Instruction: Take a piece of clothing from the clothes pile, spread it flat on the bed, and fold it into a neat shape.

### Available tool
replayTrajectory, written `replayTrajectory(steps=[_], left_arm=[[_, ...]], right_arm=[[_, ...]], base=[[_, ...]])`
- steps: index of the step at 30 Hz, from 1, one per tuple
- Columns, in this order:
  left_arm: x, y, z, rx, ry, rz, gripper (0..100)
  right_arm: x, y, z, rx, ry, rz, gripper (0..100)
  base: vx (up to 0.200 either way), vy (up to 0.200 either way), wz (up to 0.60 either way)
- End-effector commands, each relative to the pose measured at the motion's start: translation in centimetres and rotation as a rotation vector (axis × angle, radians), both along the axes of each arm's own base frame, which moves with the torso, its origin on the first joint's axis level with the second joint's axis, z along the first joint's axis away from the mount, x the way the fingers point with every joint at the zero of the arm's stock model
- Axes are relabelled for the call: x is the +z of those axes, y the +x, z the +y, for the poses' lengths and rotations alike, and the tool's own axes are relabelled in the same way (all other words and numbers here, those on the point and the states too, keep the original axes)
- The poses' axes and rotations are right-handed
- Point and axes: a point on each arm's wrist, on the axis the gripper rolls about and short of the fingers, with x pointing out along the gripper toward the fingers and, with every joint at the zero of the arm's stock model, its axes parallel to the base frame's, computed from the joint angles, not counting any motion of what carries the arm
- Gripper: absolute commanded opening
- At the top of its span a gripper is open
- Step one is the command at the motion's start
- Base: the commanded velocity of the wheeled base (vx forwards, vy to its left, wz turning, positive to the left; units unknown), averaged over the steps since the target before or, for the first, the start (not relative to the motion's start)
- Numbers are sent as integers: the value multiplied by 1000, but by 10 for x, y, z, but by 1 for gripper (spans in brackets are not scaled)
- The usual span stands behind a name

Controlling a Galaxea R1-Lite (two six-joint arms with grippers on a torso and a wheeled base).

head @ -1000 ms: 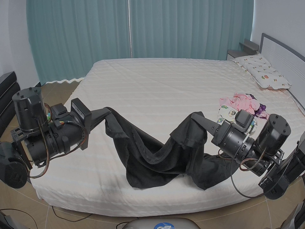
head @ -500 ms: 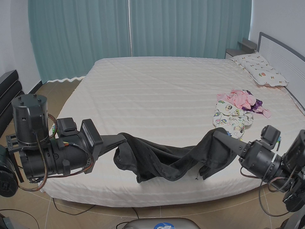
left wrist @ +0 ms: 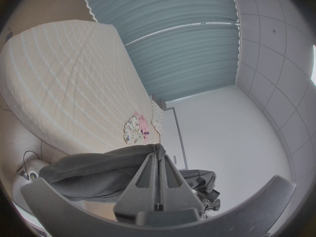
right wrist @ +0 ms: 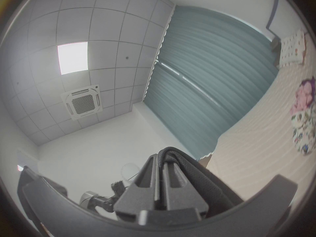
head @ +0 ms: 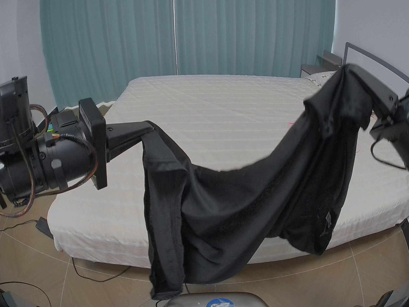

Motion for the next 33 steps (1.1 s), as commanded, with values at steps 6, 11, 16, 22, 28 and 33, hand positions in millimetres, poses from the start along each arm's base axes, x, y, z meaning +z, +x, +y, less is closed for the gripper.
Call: replayTrajectory(steps=[6,11,16,22,28,33], left_arm=[[-67,128,-31,121,90,209,0],[-78,145,-37,118,93,231,0],[-77,155,-33,151,84,208,0],[-67,164,-26,223,64,152,0],[-82,174,-29,224,82,182,0],[-100,202,-25,257,86,203,0]], right_arm=[[-71,177,-6,-297,-222,181,0],[-69,190,1,-312,-231,155,0],[-60,194,10,-304,-220,121,0],[-62,194,22,-274,-227,126,0],[-79,212,29,-279,-243,178,0],[-107,234,43,-323,-251,240,0]], base=[[100,0,0],[200,0,0],[200,0,0],[200,0,0],[200,0,0],[200,0,0]])
